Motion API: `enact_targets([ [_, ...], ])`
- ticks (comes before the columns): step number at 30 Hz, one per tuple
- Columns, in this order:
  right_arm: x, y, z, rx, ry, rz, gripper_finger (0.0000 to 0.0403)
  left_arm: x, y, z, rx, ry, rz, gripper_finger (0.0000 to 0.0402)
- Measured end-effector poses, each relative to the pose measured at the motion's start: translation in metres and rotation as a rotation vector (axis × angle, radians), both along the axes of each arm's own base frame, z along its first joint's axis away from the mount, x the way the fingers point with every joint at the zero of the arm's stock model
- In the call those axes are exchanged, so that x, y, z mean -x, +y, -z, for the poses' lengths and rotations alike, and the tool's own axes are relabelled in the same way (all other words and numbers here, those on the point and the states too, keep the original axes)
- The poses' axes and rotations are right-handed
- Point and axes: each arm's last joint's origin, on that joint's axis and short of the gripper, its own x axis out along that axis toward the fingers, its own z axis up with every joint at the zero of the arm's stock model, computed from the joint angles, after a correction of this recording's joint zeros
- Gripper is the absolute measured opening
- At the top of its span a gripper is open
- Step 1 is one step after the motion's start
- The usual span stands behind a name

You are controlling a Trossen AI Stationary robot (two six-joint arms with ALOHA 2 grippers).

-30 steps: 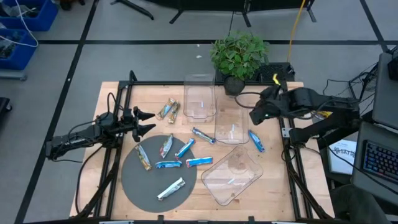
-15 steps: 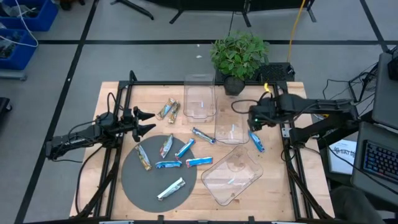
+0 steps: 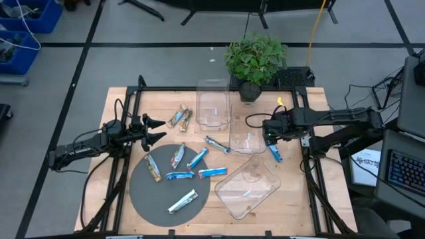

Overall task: Pick and place Granola Bars by type
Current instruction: Put the blue granola bar into the bottom transparent bin

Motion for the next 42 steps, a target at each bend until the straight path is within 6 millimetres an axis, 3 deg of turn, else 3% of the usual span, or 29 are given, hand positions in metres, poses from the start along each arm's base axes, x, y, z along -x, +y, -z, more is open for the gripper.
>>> enact_targets([
  [15,0.000,0.004,0.058,-0.133,-0.019,-0.018,0.0338,0.000,0.000,0.000,0.000,0.000,0.000,0.0310],
  [42,0.011,0.015,0.098,-0.152,-0.018,-0.025,0.0338,0.000,0.000,0.000,0.000,0.000,0.000,0.0310],
])
